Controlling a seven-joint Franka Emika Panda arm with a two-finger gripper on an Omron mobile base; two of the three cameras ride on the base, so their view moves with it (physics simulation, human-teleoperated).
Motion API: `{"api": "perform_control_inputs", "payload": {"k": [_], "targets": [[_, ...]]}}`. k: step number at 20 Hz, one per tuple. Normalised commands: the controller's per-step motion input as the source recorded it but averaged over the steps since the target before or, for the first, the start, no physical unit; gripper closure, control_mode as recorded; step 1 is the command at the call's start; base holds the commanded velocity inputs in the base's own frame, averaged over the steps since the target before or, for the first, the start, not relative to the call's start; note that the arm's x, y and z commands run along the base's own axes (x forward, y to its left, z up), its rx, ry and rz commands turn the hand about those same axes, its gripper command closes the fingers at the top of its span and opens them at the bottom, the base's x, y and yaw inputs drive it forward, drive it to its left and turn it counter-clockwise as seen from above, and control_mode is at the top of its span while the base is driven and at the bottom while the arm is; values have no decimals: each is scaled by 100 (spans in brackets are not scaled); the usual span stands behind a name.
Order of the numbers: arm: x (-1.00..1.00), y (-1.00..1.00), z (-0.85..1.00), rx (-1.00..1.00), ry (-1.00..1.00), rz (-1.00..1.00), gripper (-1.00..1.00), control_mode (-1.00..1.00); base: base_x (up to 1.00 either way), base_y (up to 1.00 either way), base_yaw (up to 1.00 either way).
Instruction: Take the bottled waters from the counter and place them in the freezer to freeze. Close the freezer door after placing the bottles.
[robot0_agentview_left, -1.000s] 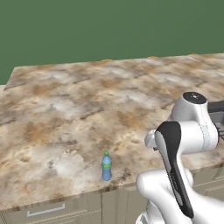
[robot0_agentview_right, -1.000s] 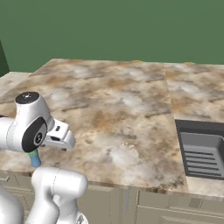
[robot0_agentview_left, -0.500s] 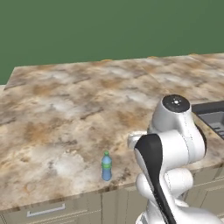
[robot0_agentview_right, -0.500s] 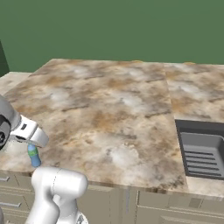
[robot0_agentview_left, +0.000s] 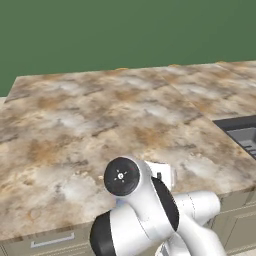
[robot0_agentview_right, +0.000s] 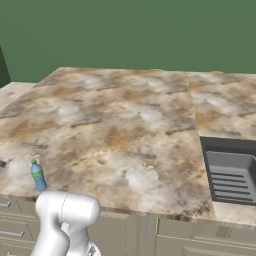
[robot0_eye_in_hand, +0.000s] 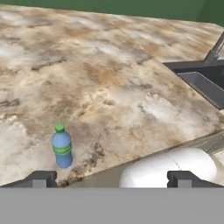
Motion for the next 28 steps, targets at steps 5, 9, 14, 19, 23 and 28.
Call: {"api": "perform_control_inputs", "payload": {"k": [5, 9, 14, 19, 23, 28], "targets": [[-12, 88, -36, -26, -29, -22, -100, -100, 0, 0, 0], [-15, 67, -30, -28, -68, -12, -100, -100, 0, 0, 0], [-2, 18, -33, -5, -6, -17, -100, -100, 0, 0, 0], [23, -1, -37, 6, -4, -23, -100, -100, 0, 0, 0], [44, -1, -29, 15, -2, -17, -100, -100, 0, 0, 0], [49, 0, -37, 14, 0, -16, -100, -100, 0, 0, 0]]}}
